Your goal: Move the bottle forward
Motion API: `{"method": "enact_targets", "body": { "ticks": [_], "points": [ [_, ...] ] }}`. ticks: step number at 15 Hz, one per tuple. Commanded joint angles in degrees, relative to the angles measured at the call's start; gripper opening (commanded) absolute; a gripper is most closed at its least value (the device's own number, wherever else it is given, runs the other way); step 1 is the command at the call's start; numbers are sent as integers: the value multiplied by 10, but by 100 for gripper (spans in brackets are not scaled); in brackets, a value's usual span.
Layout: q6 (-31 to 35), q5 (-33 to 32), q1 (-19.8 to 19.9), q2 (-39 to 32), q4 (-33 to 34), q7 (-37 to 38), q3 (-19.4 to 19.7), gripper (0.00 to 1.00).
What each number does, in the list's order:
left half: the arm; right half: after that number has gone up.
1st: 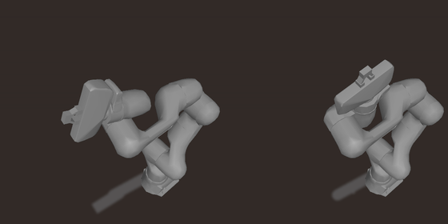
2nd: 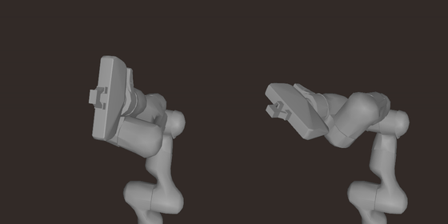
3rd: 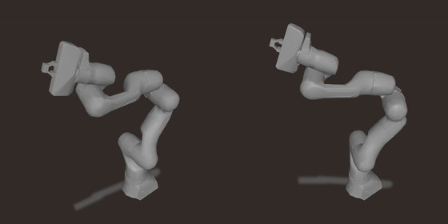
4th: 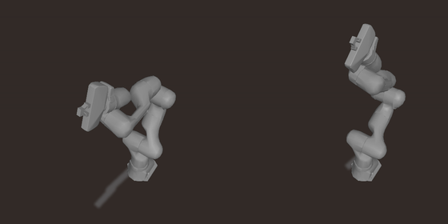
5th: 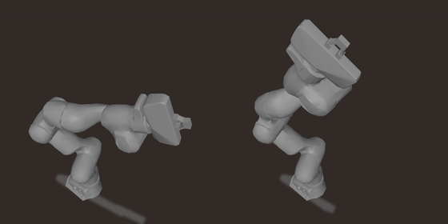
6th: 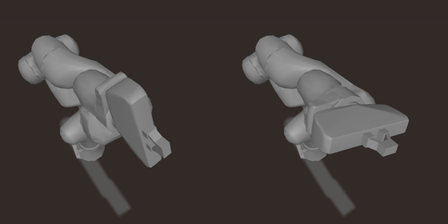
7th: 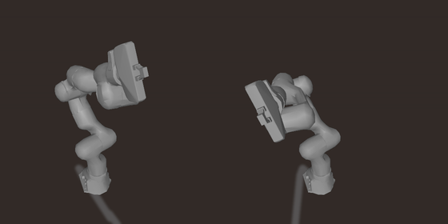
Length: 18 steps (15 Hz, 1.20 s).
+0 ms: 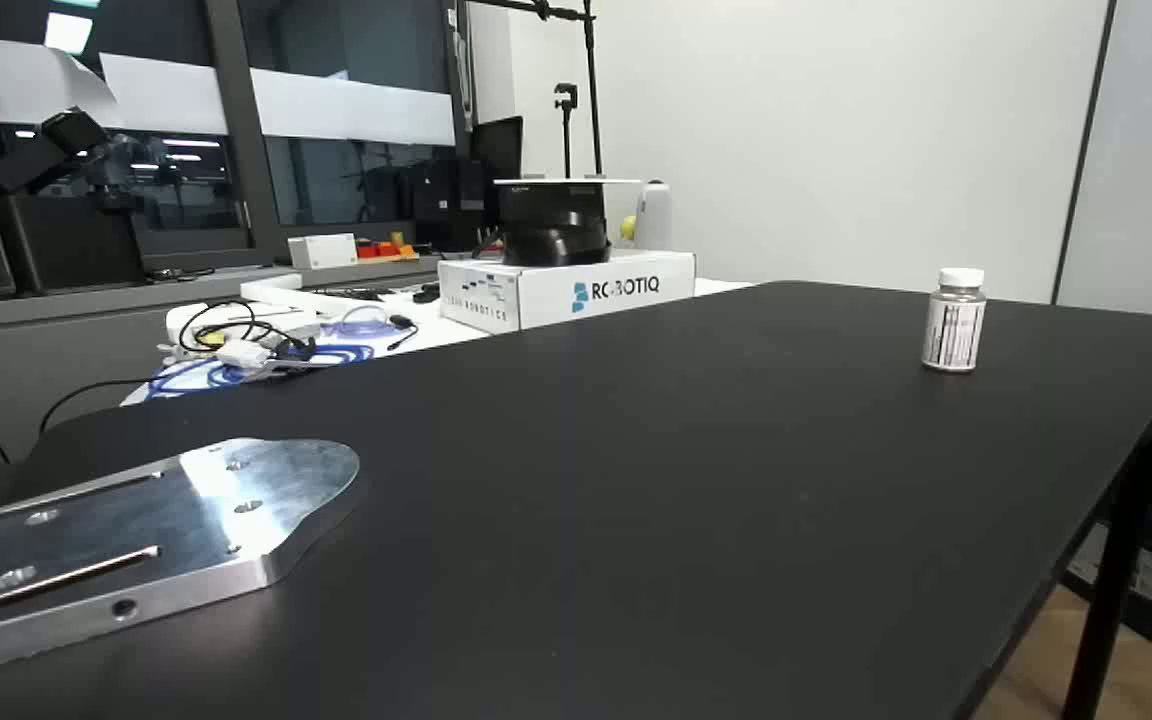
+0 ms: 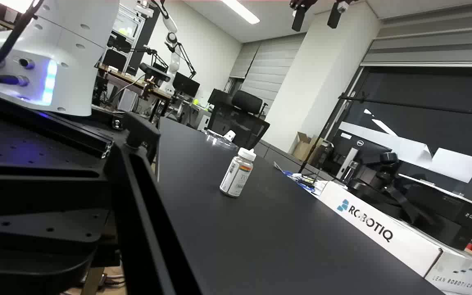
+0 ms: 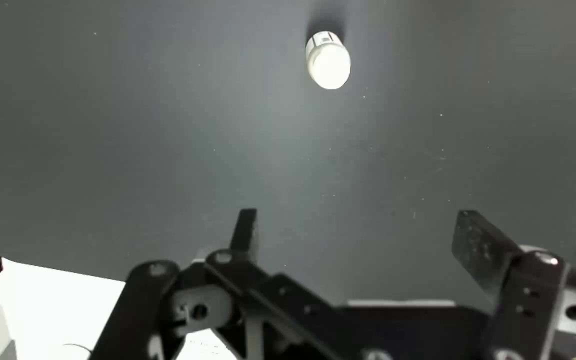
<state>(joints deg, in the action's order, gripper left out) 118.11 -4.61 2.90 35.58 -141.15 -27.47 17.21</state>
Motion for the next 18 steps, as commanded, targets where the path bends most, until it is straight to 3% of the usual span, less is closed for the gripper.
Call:
{"method": "enact_targets", "body": {
  "ticks": [1,10,18],
  "points": [
    [-1,4,5,-1,1,-3,-5,100],
    [0,4,5,0,2,-3,-5,100],
    [145,37,-5,-68,-85,-10,6,100]
  ]
}}
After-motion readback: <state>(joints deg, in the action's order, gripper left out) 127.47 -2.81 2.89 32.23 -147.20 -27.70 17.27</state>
